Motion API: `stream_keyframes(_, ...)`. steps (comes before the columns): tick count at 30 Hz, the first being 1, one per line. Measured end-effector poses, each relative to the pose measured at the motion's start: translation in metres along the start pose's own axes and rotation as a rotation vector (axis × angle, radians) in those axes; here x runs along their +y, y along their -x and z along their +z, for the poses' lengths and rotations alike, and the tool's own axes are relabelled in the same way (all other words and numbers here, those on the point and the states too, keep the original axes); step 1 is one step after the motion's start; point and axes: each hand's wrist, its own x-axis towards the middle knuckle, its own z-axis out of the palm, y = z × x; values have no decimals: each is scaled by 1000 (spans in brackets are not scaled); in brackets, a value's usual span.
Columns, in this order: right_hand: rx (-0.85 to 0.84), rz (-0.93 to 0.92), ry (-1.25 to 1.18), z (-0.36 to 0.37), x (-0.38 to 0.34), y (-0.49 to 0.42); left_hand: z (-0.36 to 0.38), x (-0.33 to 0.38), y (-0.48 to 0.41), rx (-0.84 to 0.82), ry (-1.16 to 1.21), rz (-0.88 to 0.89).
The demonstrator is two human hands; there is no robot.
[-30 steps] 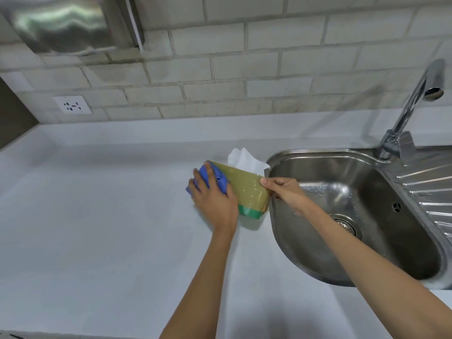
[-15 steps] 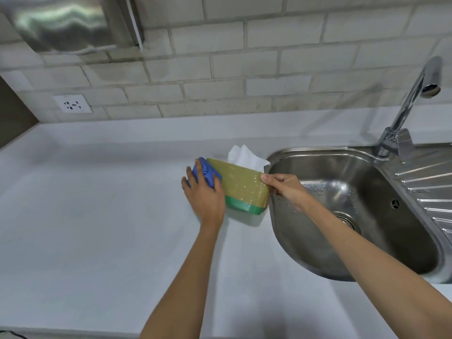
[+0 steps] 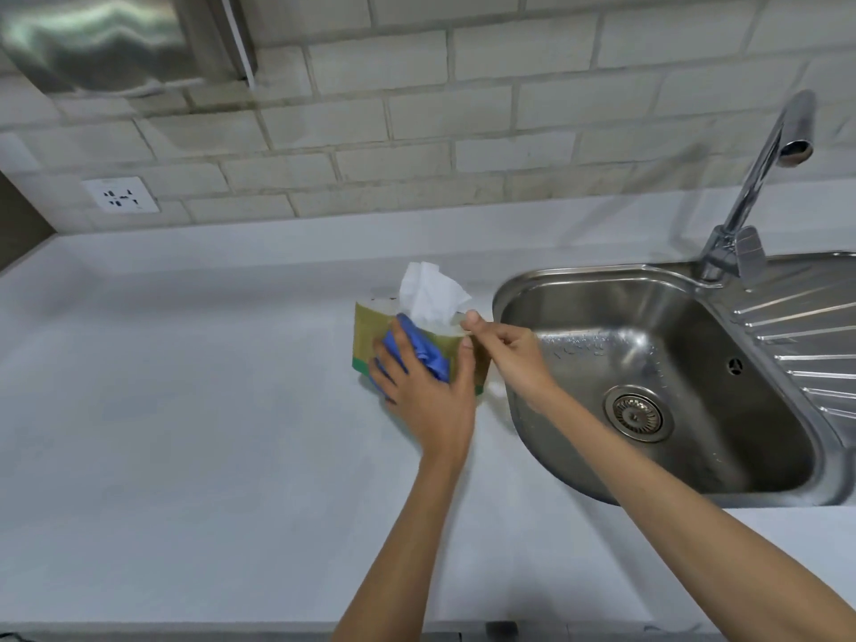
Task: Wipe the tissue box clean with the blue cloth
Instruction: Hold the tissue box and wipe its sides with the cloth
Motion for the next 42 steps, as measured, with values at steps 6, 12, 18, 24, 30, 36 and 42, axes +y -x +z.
stream_keyframes(6,-39,-124,218,31,-16,37,-31,-15,-13,43,394,-343)
stream_keyframes(12,-94,-133,263,47,-13,73,-54,-26,-20,68,367,-451)
stream_keyframes(18,-114,-211,244,70,0,103,-74,-48,-23,60,356,-518)
stream_keyframes(24,-109,-288,197,82,6,123,-90,-57,-39,78,204,-464)
stream_keyframes(30,-160,-299,187,88,14,141,-95,-56,-57,9,34,-322)
stream_keyframes(36,-202,-274,216,93,17,147,-92,-54,-66,-17,-51,-250)
stream_keyframes(42,-92,-218,139,77,16,139,-95,-56,-70,-6,53,-257)
